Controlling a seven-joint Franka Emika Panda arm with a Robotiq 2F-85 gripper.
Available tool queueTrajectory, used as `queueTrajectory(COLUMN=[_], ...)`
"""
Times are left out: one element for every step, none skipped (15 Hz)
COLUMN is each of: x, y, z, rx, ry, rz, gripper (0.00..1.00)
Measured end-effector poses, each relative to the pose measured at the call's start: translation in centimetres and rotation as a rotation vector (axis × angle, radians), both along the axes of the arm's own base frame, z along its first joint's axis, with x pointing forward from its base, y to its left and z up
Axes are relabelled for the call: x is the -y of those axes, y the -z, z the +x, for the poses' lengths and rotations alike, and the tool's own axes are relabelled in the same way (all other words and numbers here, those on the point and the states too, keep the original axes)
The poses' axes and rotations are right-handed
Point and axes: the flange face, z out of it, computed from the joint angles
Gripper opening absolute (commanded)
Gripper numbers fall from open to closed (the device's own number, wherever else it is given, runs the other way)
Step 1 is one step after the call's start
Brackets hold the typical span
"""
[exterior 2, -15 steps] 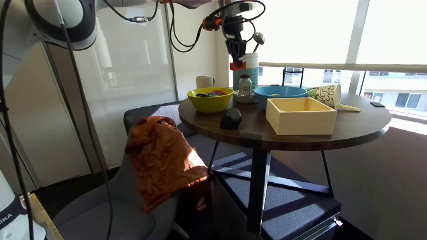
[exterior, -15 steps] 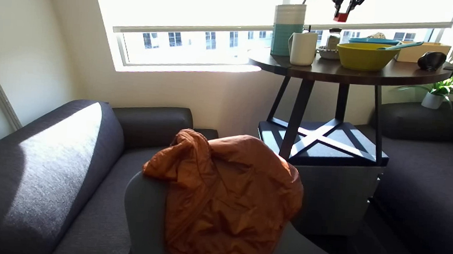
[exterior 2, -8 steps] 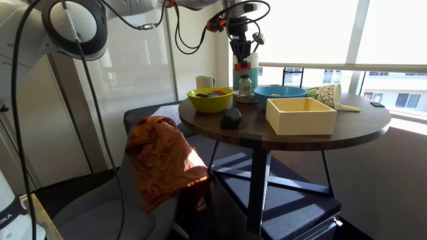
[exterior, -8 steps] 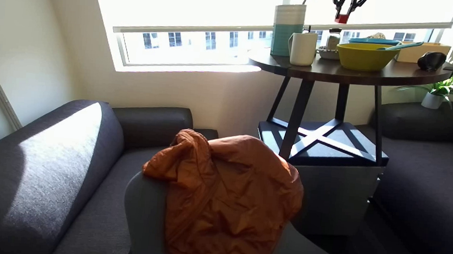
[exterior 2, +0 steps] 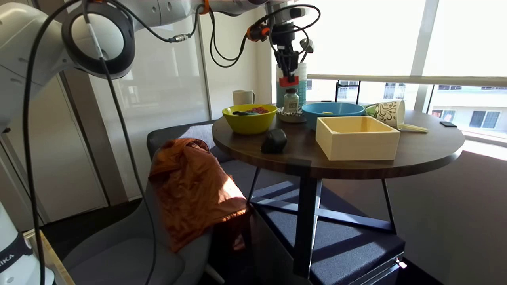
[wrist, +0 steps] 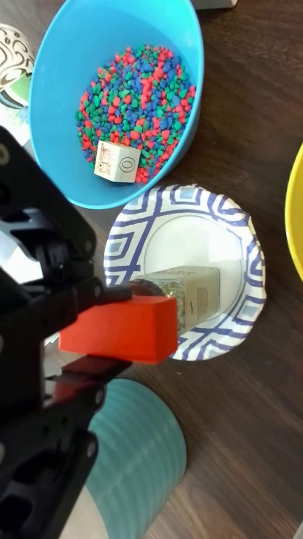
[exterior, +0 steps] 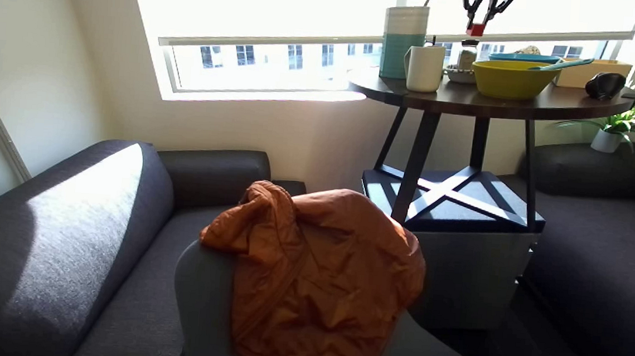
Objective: Put the orange block on top of the bottle
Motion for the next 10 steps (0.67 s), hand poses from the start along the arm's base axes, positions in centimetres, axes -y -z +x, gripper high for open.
queueTrajectory(x=[0.00,0.00,0.00,0.00,0.01,0.03,0.06,0.11,0.16,0.22], y=[0.10,0.16,0.19,0.20,0.22,0.29,0.38,0.50,0.63,0.75], z=[0.04,0.07,0.10,0.14,0.17,0.19,0.21,0.23,0.27,0.31], rx=[0.000,0.000,0.001,0.003,0.004,0.004,0.003,0.002,0.001,0.002], ry=[0.004,0.008,0.012,0.015,0.021,0.026,0.033,0.038,0.044,0.050], rz=[0.001,0.002,0.002,0.002,0.003,0.004,0.005,0.005,0.005,0.004], gripper=[0.08,0.08,0.08,0.08,0.08,0.08,0.08,0.08,0.08,0.08])
